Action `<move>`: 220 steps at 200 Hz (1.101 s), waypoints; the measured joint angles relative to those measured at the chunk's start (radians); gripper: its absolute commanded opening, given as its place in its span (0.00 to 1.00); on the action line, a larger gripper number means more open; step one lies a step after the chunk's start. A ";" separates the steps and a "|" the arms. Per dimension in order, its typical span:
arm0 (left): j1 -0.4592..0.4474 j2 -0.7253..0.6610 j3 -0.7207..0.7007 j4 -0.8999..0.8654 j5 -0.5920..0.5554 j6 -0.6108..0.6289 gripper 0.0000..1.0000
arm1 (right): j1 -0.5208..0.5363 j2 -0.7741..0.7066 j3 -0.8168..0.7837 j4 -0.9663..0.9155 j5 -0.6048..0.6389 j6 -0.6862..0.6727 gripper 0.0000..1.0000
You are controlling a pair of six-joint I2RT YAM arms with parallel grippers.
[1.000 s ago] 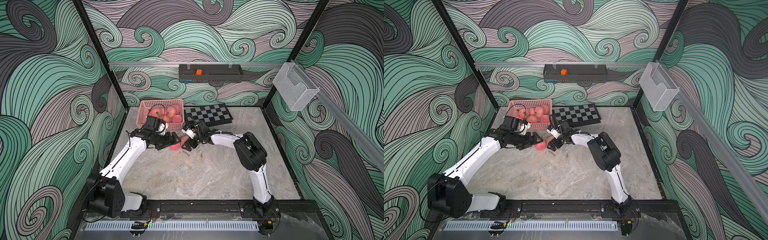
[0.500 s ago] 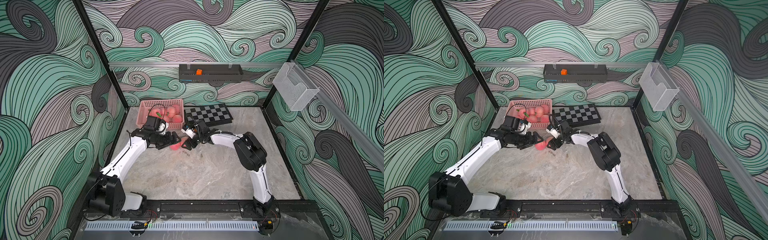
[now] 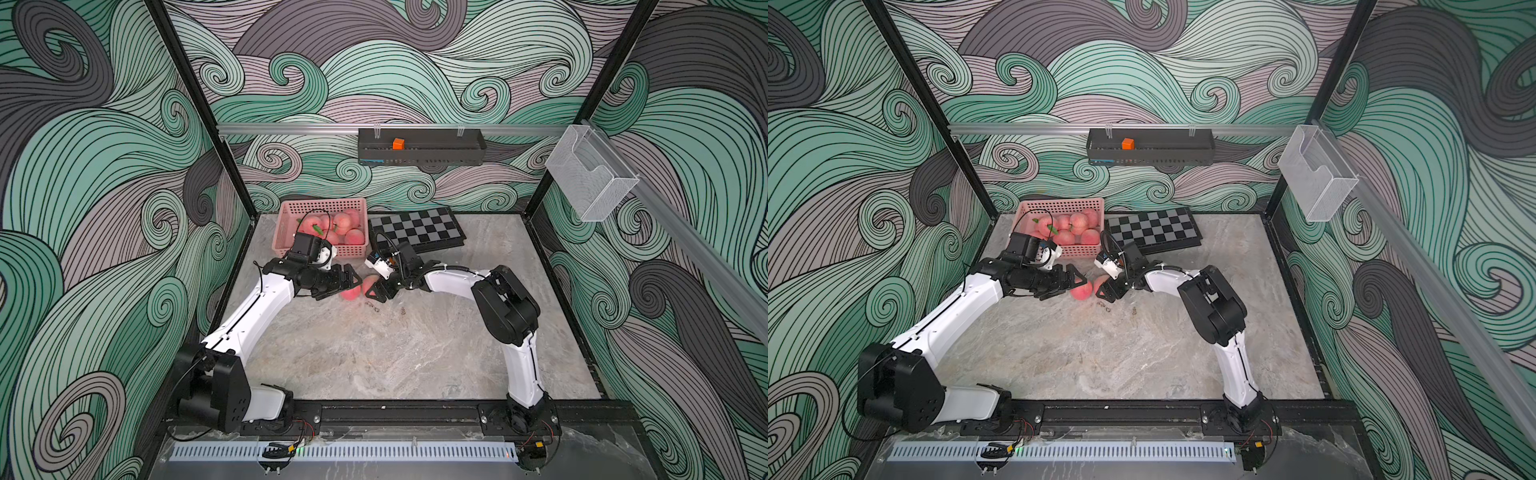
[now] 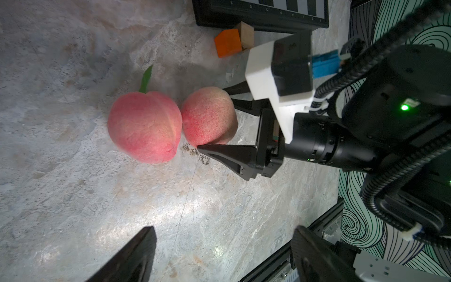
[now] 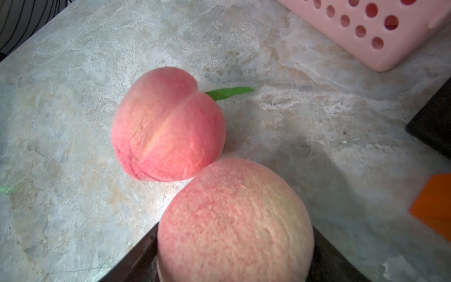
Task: Put the peaches into the basket
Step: Pick up the peach from the center of the board, then place the peach in the basket.
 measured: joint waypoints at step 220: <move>-0.050 -0.077 -0.006 0.090 0.227 -0.064 0.98 | 0.144 -0.527 -0.301 0.127 0.046 -0.017 0.79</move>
